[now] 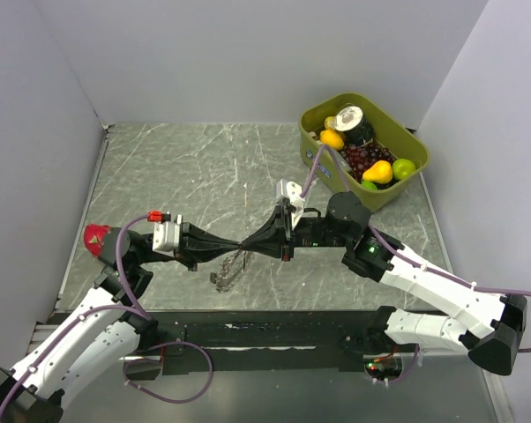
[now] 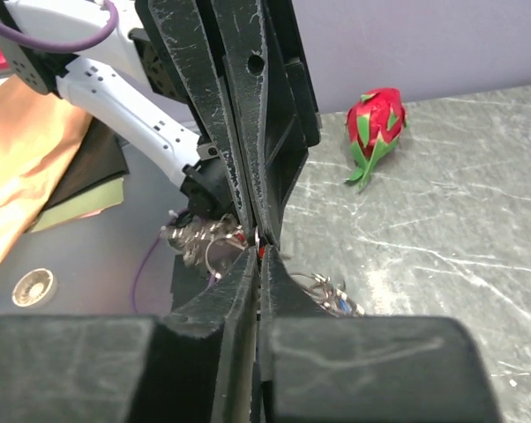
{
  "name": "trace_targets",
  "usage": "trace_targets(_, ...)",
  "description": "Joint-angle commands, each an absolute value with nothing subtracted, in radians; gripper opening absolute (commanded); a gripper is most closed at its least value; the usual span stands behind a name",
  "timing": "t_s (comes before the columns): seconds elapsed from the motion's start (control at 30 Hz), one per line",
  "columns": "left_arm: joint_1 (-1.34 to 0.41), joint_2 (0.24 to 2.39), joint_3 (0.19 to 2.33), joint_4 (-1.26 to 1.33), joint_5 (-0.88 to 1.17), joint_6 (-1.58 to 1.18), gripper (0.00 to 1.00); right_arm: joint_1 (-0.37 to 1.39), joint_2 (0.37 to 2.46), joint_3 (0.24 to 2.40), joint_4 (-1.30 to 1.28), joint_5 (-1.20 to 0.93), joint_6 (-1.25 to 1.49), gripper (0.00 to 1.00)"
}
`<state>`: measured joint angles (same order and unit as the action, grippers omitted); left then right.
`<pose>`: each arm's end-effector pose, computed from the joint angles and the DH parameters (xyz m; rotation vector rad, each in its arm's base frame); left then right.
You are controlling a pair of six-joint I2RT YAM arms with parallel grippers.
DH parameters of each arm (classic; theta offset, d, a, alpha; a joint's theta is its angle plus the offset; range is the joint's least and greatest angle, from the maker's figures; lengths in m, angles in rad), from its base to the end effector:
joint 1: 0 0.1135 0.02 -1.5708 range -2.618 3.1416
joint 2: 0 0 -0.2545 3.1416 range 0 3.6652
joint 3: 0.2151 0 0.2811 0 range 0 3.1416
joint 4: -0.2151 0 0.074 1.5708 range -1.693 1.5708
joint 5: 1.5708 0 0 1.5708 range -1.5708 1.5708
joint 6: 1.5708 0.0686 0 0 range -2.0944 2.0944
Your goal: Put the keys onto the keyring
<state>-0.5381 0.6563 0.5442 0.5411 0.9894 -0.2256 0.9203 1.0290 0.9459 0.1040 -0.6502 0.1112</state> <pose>0.1420 -0.1515 0.3441 1.0901 0.9483 -1.1958 0.1462 0.2607 0.3712 -1.1491 1.2686 1.2896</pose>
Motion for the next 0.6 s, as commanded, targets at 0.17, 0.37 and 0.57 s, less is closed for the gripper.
trace_targets(0.17,-0.545,0.646,0.61,0.542,1.003,-0.18,0.01,0.917,1.029,1.003,0.051,-0.583,0.091,0.0)
trace_targets(0.37,-0.545,0.667,0.745,0.141,1.003,0.038,0.17,0.916,1.068,1.11,-0.168,-0.571,-0.041,0.0)
trace_targets(0.57,-0.545,0.758,0.914,-0.191,0.997,0.236,0.44,0.908,1.137,1.265,-0.451,-0.601,-0.188,0.0)
